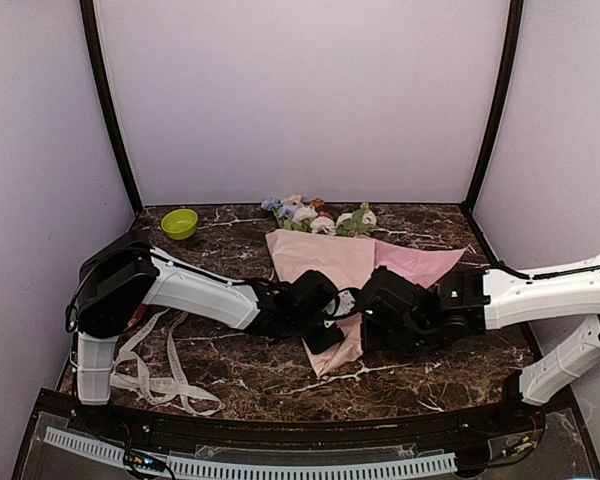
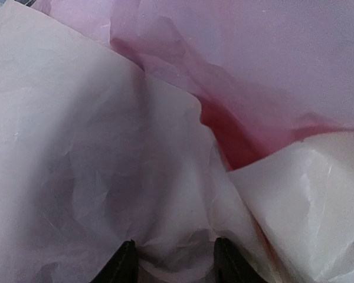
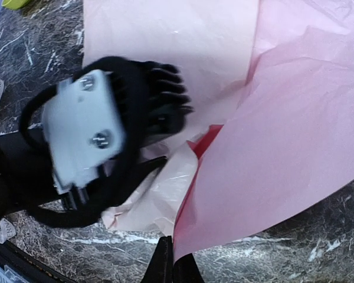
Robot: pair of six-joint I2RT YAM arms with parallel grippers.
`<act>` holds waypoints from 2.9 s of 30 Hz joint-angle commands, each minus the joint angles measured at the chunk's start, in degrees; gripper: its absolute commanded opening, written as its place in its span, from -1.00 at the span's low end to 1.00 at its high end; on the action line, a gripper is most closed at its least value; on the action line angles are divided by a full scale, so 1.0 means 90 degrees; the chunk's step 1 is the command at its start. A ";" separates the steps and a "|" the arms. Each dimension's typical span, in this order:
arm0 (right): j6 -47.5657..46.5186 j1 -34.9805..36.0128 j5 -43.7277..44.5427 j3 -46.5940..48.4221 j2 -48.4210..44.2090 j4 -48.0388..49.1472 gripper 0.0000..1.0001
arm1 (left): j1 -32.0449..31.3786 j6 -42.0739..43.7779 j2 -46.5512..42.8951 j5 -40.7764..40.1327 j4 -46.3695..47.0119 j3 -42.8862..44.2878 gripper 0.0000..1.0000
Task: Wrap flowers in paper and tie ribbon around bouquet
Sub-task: Fold the two-thirds-folded wrapping paper at the center of the board.
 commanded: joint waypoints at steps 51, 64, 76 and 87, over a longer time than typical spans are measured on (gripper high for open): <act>-0.5108 0.0987 -0.0122 0.0835 0.3061 0.1431 -1.00 | 0.2537 -0.3768 -0.3245 0.4403 0.4537 -0.3973 0.43; -0.5317 0.1087 0.0064 0.0933 0.3184 0.1296 -1.00 | 0.2518 -0.3855 -0.2020 0.4372 0.4245 -0.2860 -0.29; -0.5731 0.1229 0.0023 0.0808 0.2834 0.1210 -0.76 | 0.2749 -0.3833 -0.1586 0.2980 0.3132 -0.3194 -1.00; -0.6094 0.1273 -0.0799 0.0596 0.1069 0.1545 0.00 | 0.2760 -0.3686 -0.0814 0.3003 0.3115 -0.3038 -1.00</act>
